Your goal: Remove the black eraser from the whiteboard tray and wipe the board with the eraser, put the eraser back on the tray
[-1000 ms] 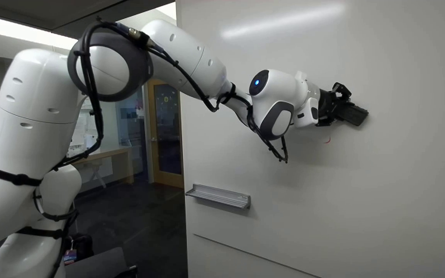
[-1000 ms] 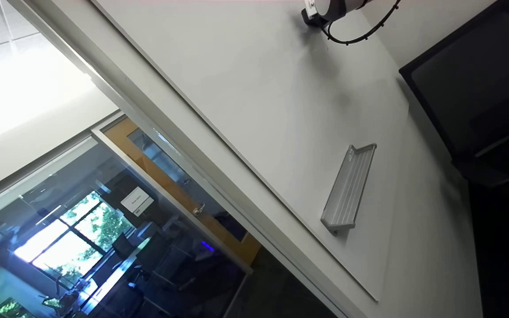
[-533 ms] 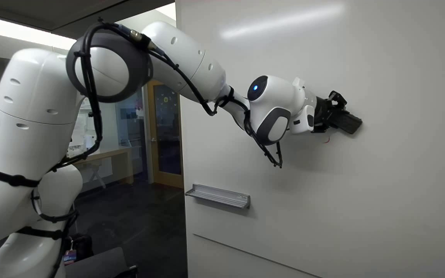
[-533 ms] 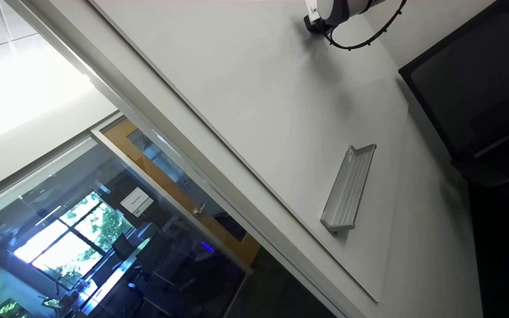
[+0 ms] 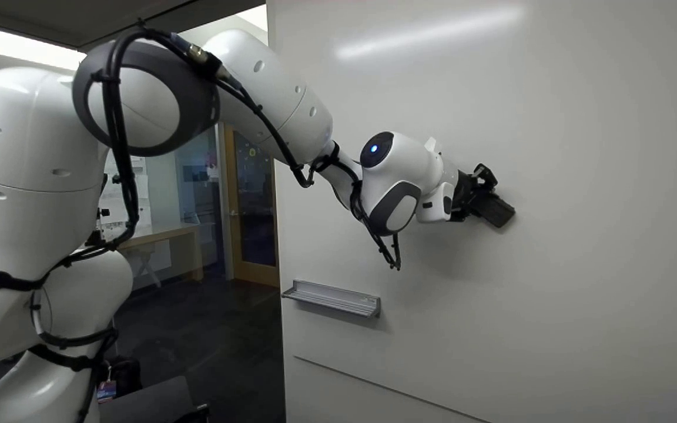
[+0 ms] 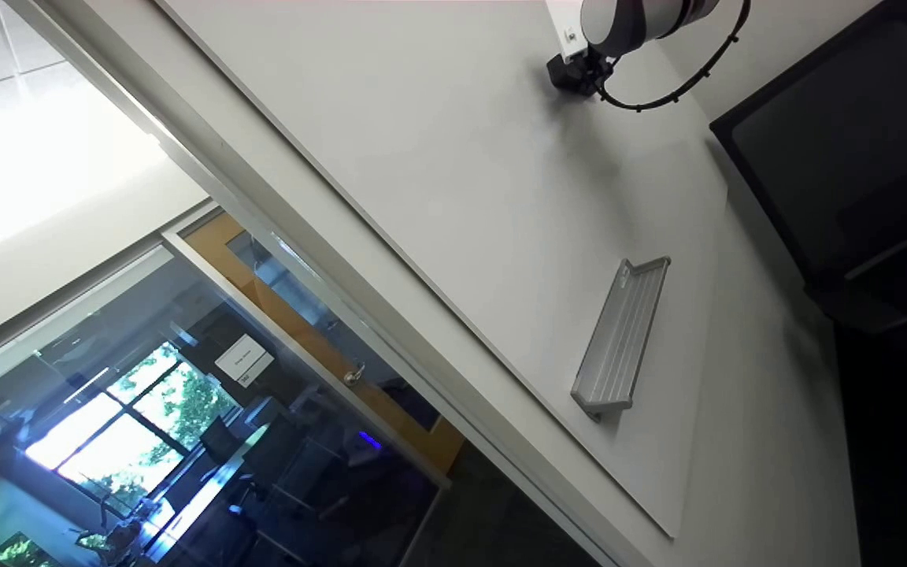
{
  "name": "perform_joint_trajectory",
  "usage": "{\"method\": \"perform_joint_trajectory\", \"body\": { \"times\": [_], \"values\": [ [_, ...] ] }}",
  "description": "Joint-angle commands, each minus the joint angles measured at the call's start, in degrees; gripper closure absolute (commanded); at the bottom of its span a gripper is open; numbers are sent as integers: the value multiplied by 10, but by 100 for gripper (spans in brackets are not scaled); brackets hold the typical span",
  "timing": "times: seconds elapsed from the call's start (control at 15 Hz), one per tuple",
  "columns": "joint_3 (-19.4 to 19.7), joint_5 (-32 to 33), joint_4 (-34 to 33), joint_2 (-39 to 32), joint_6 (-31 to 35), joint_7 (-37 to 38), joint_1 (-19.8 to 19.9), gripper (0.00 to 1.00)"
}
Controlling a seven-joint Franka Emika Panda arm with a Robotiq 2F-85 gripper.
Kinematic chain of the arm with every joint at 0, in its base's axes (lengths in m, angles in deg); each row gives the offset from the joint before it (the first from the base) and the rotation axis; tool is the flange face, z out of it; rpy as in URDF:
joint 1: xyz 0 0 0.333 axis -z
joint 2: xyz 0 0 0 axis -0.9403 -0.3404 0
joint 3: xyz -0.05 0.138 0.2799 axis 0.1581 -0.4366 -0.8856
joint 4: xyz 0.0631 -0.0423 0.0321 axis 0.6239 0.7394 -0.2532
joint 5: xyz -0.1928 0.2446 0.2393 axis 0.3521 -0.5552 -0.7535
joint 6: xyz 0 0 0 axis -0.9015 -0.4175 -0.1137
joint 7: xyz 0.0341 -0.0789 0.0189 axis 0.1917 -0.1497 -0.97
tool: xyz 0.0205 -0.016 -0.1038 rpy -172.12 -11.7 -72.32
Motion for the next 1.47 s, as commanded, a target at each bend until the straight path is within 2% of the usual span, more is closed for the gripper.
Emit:
{"method": "perform_joint_trajectory", "body": {
  "times": [0.0,0.13,0.47,0.6,1.0,1.4],
  "values": [
    [-86,29,44,15,-16,20,48,70],
    [-113,34,70,12,-21,17,75,70],
    [-112,23,135,-87,-81,-4,94,70],
    [-142,39,146,-117,-121,-14,118,70],
    [-295,78,143,-167,-262,-78,241,70],
    [-450,102,155,-158,-316,-170,375,70]
  ]
}}
